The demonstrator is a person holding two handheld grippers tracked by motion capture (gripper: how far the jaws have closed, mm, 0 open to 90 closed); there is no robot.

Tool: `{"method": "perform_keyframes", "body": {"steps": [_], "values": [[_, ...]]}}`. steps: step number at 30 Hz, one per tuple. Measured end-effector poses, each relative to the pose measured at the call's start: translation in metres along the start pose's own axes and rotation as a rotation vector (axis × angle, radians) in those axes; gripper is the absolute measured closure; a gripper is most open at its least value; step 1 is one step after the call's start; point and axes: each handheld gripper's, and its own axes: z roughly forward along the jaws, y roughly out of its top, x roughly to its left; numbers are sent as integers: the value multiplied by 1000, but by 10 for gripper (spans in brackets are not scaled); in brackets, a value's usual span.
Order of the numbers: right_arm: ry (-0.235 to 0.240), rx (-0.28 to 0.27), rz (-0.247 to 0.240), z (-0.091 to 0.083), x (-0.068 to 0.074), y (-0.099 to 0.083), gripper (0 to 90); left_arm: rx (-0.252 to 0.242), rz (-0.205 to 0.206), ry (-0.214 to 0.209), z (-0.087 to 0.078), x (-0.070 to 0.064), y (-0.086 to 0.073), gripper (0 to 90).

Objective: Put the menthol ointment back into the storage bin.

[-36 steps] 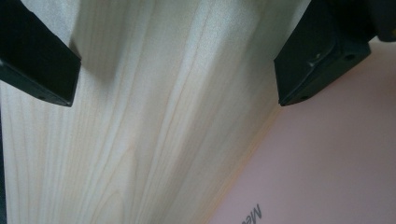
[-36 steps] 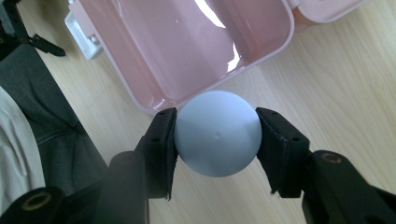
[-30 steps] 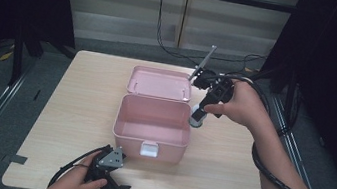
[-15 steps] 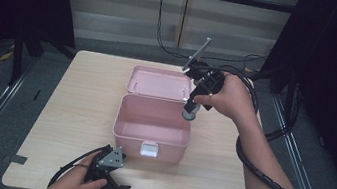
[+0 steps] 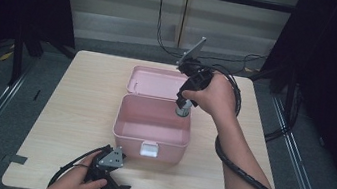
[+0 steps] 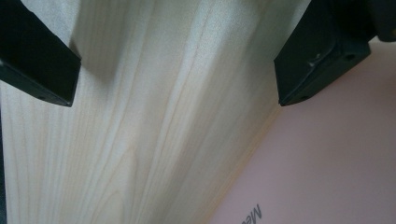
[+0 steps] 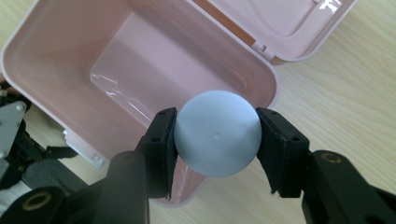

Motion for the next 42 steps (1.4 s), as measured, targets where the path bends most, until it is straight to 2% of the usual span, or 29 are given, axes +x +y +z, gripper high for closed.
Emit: {"method": "perform_keyframes", "body": {"steps": [13,29,37,42], "values": [[4,2,120,24,-4,6,507,1,0,-3,0,0,0,0],[15,1,236,38,-8,8,508,1,1,-4,0,0,0,0],[3,-10,258,41,-8,9,508,1,0,-4,0,0,0,0],[-1,3,267,47,-9,10,508,1,0,-4,0,0,0,0]]}}
